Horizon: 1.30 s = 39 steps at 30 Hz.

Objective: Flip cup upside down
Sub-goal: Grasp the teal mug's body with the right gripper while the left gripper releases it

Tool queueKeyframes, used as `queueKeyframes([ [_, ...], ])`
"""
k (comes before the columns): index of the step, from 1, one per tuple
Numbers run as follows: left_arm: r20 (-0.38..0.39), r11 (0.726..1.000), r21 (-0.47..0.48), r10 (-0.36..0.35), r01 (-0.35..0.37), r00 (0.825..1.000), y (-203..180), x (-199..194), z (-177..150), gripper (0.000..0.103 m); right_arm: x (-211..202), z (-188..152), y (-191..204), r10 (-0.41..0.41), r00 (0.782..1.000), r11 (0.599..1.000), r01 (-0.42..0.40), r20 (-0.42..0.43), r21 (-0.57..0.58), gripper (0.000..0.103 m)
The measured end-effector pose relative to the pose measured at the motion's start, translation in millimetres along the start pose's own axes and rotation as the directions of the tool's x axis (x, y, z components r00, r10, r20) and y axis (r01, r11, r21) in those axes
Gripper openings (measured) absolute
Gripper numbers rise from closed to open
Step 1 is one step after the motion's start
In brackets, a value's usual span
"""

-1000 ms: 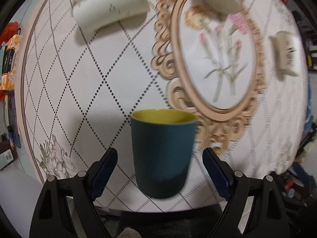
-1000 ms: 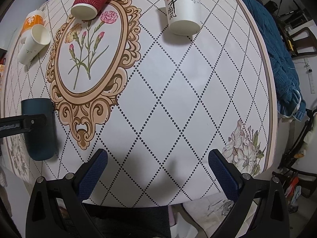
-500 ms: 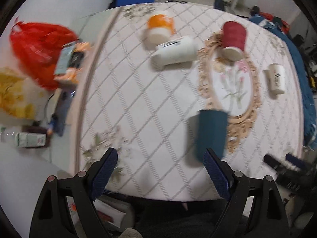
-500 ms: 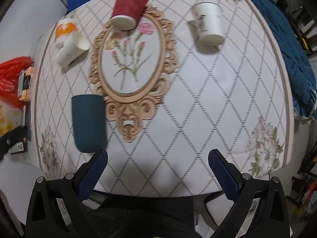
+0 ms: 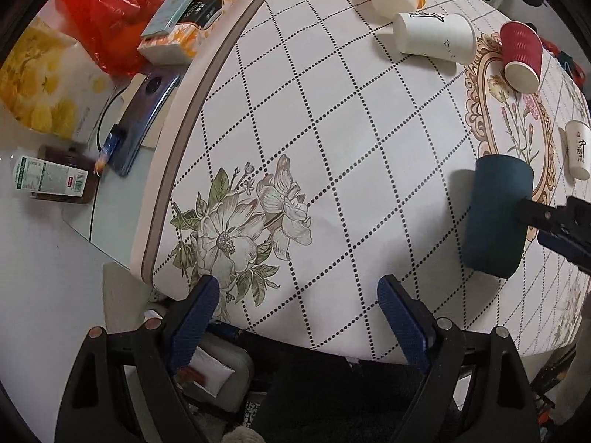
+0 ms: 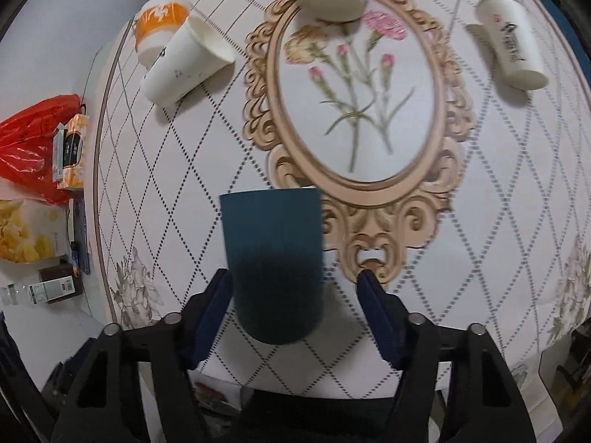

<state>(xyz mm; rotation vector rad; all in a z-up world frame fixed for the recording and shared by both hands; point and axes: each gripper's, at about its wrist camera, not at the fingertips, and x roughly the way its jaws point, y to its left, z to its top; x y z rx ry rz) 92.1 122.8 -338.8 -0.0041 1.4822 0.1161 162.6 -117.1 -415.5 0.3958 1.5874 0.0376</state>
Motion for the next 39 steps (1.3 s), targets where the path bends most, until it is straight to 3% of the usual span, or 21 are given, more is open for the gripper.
queueKeyframes([
  [4,0.007,1.0,0.006,-0.003,0.003,1.0,2.2,1.1,-2.3,0.088,7.7,2.0,7.4,-0.019,1.0,1.0,0.019,-0.002,-0.004,0.061],
  [18,0.044,1.0,0.017,-0.013,0.012,0.999,15.3,-6.5,5.5,0.088,-8.6,-2.7,11.9,-0.027,1.0,0.999,0.027,0.012,-0.035,0.061],
  [20,0.051,1.0,0.017,-0.013,0.012,0.999,18.0,-9.4,8.1,0.088,-20.5,-5.4,17.7,-0.055,0.998,0.994,0.057,0.029,-0.098,0.065],
  [23,0.07,1.0,0.012,-0.009,0.008,0.997,21.6,-14.7,10.5,0.089,-43.4,-12.0,29.3,-0.119,0.99,0.963,0.133,0.07,-0.235,0.079],
  [24,0.078,1.0,0.007,-0.01,0.01,0.997,22.9,-17.0,11.5,0.091,-49.9,-14.7,34.1,-0.151,0.985,0.941,0.168,0.079,-0.294,0.087],
  [25,0.086,1.0,0.0,-0.009,0.009,0.996,24.0,-18.9,12.2,0.091,-56.1,-16.8,37.6,-0.186,0.979,0.912,0.205,0.089,-0.354,0.094],
  [27,0.097,1.0,-0.014,-0.006,0.007,0.995,25.2,-22.0,13.9,0.091,-65.4,-21.3,46.8,-0.246,0.962,0.842,0.272,0.117,-0.465,0.094],
  [31,0.107,0.998,-0.063,0.0,0.007,0.994,25.6,-25.3,17.8,0.091,-73.3,-31.0,67.2,-0.344,0.924,0.639,0.361,0.166,-0.679,0.097],
  [35,0.104,0.994,-0.106,0.02,-0.008,0.994,20.5,-25.4,19.4,0.091,-68.5,-43.0,86.7,-0.395,0.886,0.373,0.396,0.243,-0.839,0.097],
  [39,0.067,0.985,-0.172,0.027,-0.015,0.997,14.3,-17.4,19.4,0.091,-52.8,-64.6,98.1,-0.392,0.844,0.0,0.399,0.367,-0.917,0.097],
])
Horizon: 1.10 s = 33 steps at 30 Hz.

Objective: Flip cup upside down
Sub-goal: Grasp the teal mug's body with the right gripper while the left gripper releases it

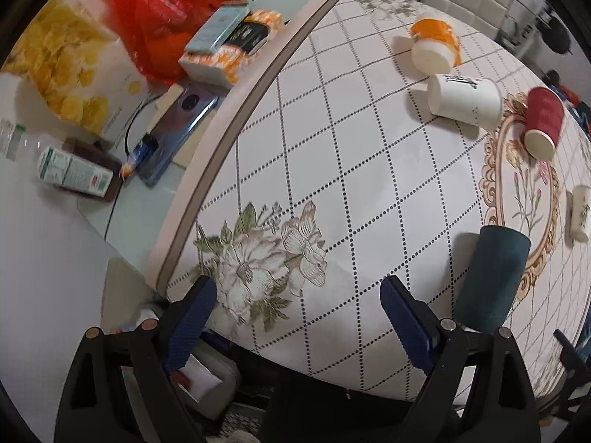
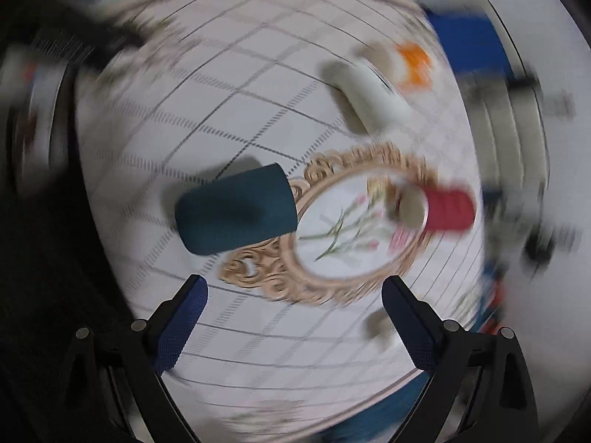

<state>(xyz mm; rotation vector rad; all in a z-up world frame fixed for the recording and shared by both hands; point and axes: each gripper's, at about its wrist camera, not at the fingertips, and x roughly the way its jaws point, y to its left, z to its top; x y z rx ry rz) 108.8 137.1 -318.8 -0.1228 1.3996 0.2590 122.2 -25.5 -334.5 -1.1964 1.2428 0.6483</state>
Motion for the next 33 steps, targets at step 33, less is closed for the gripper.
queueKeyframes([
  [33,-0.187,0.977,-0.201,0.03,-0.068,0.982,-10.4,60.0,-16.8,0.091,118.4,-57.0,90.1,-0.123,0.839,-0.335,0.467,0.529,-0.818,0.097],
])
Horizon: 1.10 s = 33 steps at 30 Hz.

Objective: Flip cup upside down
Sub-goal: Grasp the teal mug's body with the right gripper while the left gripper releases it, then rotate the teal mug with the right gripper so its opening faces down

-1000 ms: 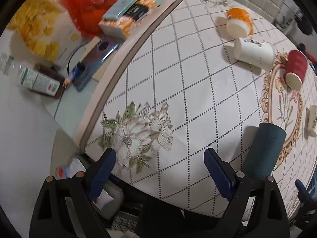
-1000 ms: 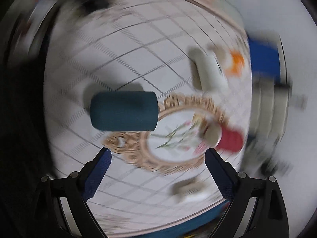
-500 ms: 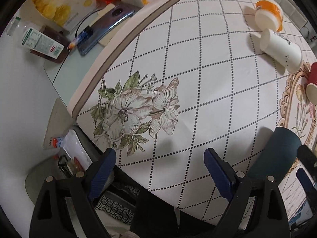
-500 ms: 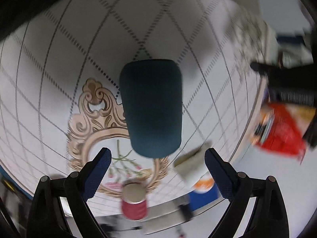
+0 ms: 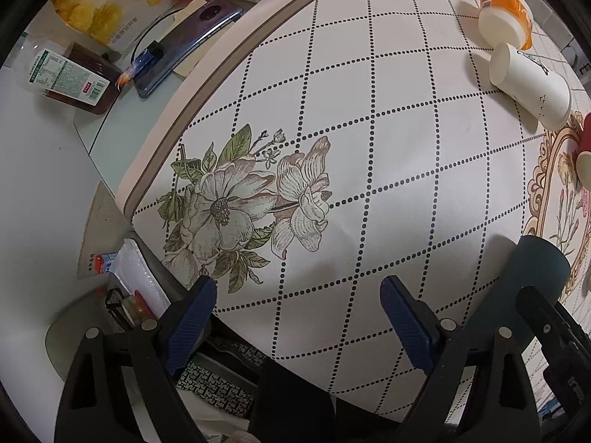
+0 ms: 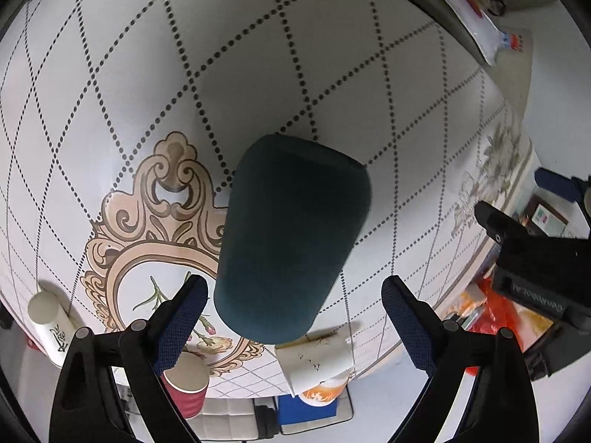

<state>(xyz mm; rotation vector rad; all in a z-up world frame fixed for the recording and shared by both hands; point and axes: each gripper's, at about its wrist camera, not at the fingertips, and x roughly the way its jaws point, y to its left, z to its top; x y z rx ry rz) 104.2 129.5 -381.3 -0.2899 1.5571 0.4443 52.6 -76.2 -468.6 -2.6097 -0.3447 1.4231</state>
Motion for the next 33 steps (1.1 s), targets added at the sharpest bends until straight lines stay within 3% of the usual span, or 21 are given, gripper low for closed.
queueKeyframes([
  [9,-0.006,1.0,-0.001,0.001,-0.001,1.0,4.4,5.7,-0.6,0.091,12.7,12.8,-2.8,0.013,1.0,1.0,-0.013,0.005,0.016,0.096],
  [11,-0.008,1.0,-0.003,0.001,-0.001,1.0,3.9,5.5,-0.5,0.091,15.7,12.2,-3.5,0.015,1.0,1.0,-0.015,0.006,0.02,0.092],
  [14,-0.008,1.0,-0.003,0.0,0.0,1.0,5.3,6.2,-1.4,0.091,19.8,14.3,-4.1,0.027,1.0,0.999,-0.027,0.005,0.019,0.076],
  [15,-0.009,1.0,-0.004,0.001,-0.001,1.0,5.2,6.4,-1.5,0.091,21.1,15.9,-3.3,0.02,1.0,1.0,-0.02,0.003,0.016,0.075],
  [24,-0.009,1.0,0.005,0.004,-0.004,1.0,5.7,7.2,-0.6,0.091,22.1,15.7,-5.4,0.014,0.999,0.997,-0.016,0.029,0.074,0.073],
  [33,0.015,0.999,0.045,0.012,-0.012,1.0,-4.9,-2.8,7.4,0.091,16.5,7.2,-16.7,0.05,0.999,0.966,-0.051,0.007,0.253,0.073],
])
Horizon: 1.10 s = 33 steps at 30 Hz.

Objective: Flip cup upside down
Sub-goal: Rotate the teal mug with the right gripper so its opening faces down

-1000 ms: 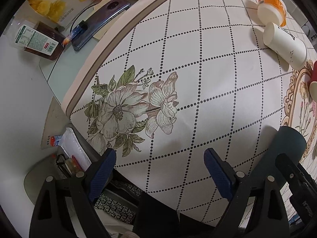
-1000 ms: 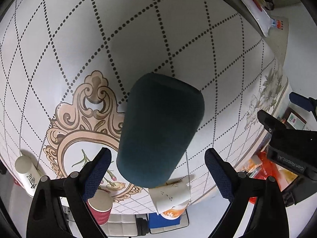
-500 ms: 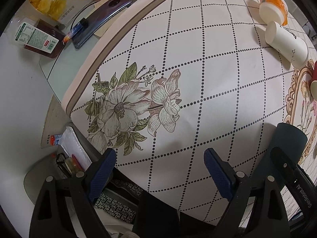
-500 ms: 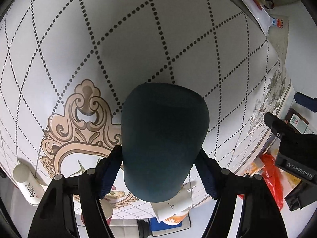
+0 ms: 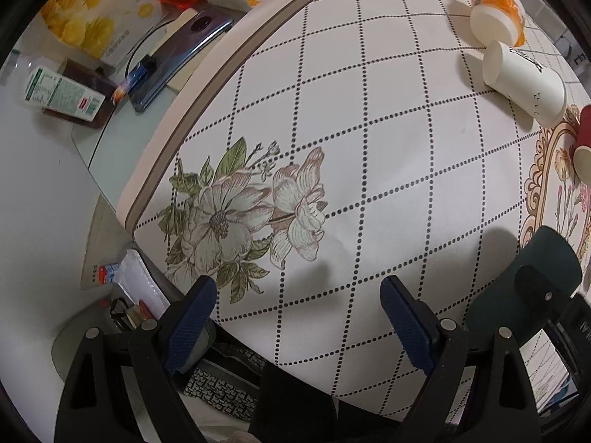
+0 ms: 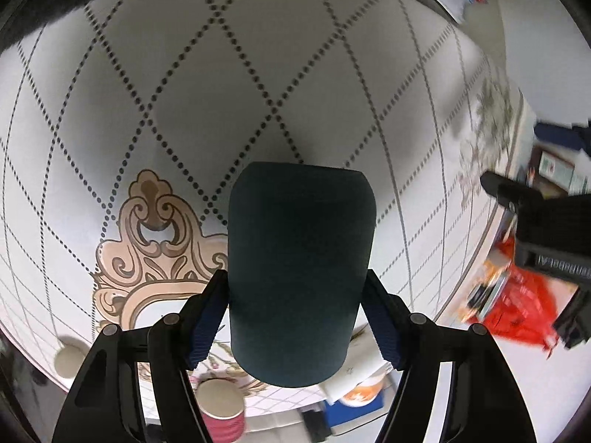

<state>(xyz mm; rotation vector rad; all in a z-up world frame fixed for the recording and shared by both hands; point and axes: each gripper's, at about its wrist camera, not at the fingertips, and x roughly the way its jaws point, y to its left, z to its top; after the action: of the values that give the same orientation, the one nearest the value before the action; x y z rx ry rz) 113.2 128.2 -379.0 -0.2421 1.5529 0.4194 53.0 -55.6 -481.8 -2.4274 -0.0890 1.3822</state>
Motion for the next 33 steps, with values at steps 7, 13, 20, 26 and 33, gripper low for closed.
queueKeyframes([
  [7,0.026,0.998,0.054,-0.018,0.017,0.999,-12.2,-12.1,7.9,0.091,-2.1,-4.5,-13.9,0.083,0.996,0.983,-0.077,-0.03,0.167,0.072],
  [13,0.057,0.99,0.137,-0.034,0.026,0.998,-20.3,-22.3,17.2,0.091,-6.1,-10.8,-35.1,0.197,0.98,0.896,-0.174,-0.016,0.41,0.072],
  [20,0.094,0.974,0.224,-0.068,0.046,0.993,-23.7,-33.3,23.1,0.091,-11.8,-27.2,-55.1,0.331,0.943,0.647,-0.257,0.04,0.717,0.072],
  [26,0.093,0.955,0.29,-0.088,0.057,0.992,-27.9,-31.3,26.9,0.091,-7.8,-54.1,-67.1,0.402,0.907,0.297,-0.255,0.122,0.92,0.072],
  [33,0.088,0.931,0.361,-0.094,0.056,0.992,-41.4,-30.0,23.3,0.091,-4.2,-90.2,-56.3,0.426,0.864,-0.234,-0.181,0.268,0.955,0.072],
])
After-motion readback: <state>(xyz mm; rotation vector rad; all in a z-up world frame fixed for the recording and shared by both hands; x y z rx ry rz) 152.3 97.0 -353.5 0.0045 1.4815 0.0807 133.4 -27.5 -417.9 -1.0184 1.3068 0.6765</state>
